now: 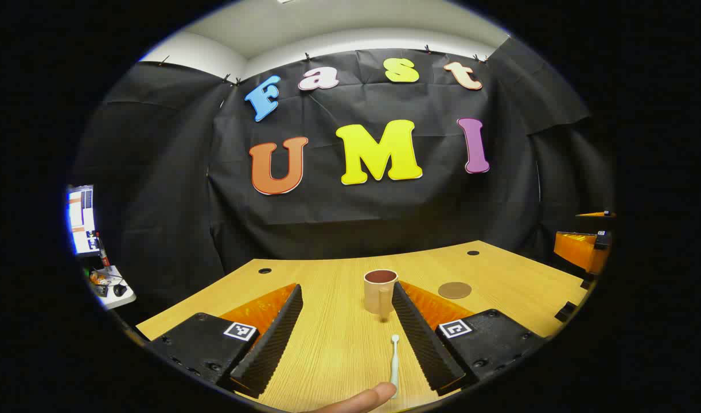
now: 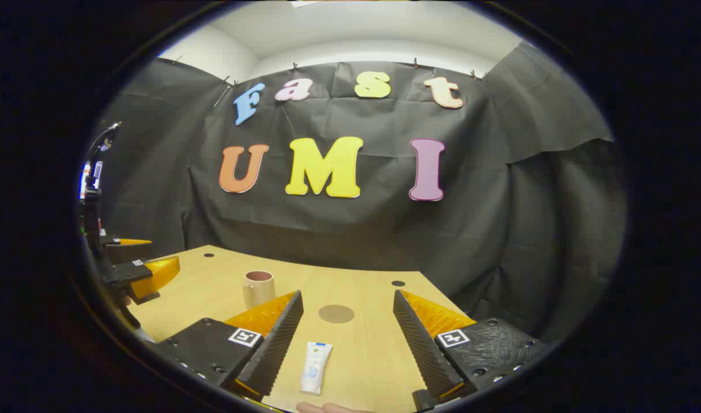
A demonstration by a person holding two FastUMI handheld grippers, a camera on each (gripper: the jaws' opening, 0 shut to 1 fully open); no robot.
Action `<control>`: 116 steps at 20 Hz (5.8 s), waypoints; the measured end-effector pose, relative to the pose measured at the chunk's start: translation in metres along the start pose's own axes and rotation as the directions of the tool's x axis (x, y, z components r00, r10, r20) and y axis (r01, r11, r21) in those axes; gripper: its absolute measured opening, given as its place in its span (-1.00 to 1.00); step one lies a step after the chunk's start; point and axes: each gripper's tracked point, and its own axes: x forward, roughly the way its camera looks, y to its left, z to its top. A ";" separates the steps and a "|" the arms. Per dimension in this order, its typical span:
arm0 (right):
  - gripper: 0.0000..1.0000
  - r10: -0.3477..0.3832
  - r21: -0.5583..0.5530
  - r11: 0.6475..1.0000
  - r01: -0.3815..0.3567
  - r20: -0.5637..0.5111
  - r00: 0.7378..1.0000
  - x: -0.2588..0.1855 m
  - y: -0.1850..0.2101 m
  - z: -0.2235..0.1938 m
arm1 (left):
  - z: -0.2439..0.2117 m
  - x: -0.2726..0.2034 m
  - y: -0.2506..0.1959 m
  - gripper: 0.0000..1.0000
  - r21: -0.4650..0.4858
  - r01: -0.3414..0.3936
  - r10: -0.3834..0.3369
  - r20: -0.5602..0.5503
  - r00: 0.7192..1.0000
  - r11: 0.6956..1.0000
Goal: Put the toothbrush and toothpaste on the desktop into the cup, then pick up the cup and place it on the coaster on the desktop.
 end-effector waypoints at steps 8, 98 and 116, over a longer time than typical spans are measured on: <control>0.94 -0.012 0.022 1.000 0.012 0.005 1.000 0.001 -0.007 0.001 | -0.010 0.003 -0.005 0.99 -0.021 0.007 -0.007 -0.035 0.999 1.000; -0.31 0.175 0.140 0.973 -0.182 0.061 0.983 -0.013 0.048 -0.017 | -0.008 0.053 -0.007 -0.84 -0.204 0.054 -0.070 -0.069 0.995 0.978; -0.35 0.140 0.210 0.964 -0.160 0.109 0.984 -0.023 0.004 -0.012 | 0.021 0.248 -0.047 -0.81 -0.128 0.139 -0.140 0.004 0.990 0.982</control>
